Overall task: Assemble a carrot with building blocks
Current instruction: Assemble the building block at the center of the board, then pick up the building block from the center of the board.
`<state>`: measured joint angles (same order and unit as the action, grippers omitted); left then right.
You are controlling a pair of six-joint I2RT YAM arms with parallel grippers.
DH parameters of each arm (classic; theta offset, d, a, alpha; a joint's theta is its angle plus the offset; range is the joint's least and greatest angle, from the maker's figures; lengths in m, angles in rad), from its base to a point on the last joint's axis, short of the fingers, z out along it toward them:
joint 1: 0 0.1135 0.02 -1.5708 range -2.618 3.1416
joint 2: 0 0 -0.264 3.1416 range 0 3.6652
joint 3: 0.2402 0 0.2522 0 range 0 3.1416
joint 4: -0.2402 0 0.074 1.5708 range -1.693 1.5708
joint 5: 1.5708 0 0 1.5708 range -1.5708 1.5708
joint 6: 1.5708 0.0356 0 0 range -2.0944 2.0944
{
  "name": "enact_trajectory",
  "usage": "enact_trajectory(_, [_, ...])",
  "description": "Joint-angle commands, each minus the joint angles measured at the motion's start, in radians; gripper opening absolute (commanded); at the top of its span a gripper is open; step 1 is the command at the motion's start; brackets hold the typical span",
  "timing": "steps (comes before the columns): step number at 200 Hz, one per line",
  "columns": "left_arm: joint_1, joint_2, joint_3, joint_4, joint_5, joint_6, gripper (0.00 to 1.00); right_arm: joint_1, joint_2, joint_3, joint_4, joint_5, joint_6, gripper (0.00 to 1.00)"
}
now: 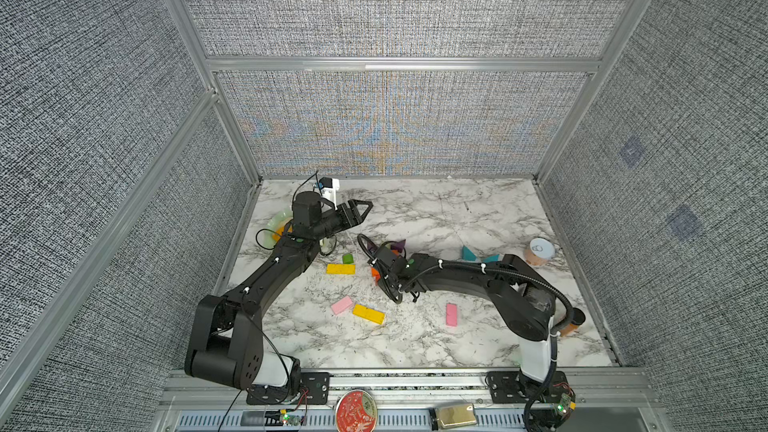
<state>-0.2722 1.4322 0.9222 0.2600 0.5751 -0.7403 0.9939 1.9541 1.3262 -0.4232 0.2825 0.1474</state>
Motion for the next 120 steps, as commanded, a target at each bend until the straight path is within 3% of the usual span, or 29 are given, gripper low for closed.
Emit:
enact_trajectory(1, [0.000,-0.001,0.005,-0.001,-0.009,0.011,0.76,-0.002,-0.050,0.003,-0.015,-0.022,0.022,0.54])
enact_trajectory(45, [0.000,-0.004,0.004,-0.002,-0.009,0.010,0.76,-0.104,-0.184,-0.064,-0.058,-0.028,0.036,0.54])
enact_trajectory(76, [0.001,-0.010,0.004,0.000,-0.009,0.010,0.76,-0.243,-0.203,-0.167,-0.080,-0.067,0.063,0.49])
enact_trajectory(120, [0.000,-0.002,0.002,0.007,0.000,0.001,0.77,-0.312,-0.216,-0.260,-0.020,-0.070,0.069,0.49])
